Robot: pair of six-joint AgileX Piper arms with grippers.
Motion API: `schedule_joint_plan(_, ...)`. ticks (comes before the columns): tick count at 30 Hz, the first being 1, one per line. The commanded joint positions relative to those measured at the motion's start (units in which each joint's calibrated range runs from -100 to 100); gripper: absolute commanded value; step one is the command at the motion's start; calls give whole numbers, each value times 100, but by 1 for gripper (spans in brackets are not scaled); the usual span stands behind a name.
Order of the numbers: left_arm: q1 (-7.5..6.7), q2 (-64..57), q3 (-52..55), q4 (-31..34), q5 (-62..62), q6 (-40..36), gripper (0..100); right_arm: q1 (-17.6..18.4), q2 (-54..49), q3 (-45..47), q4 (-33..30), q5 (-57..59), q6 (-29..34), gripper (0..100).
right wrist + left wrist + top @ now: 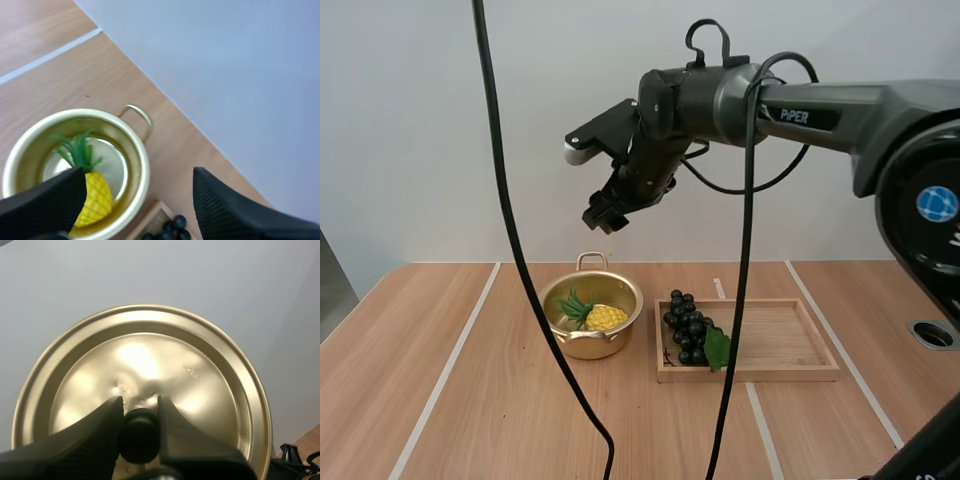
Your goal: Open the pot, put the pineapple inside, and close it
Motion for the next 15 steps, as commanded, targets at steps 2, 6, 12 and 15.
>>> schedule_joint_plan(2,-10,-27,-40,-30,-123,9,0,-12,-448,-24,-1379,295,723,100)
schedule_joint_plan(6,-10,-27,-40,-30,-41,9,0,-26,-748,-24,-2750,765,1433,100)
schedule_joint_plan(12,-10,-27,-40,-30,67,9,0,-518,-1181,-24,-3785,754,2444,100)
schedule_joint_plan(15,-10,-27,-40,-30,67,9,0,-867,-1442,-24,-3748,504,2566,100)
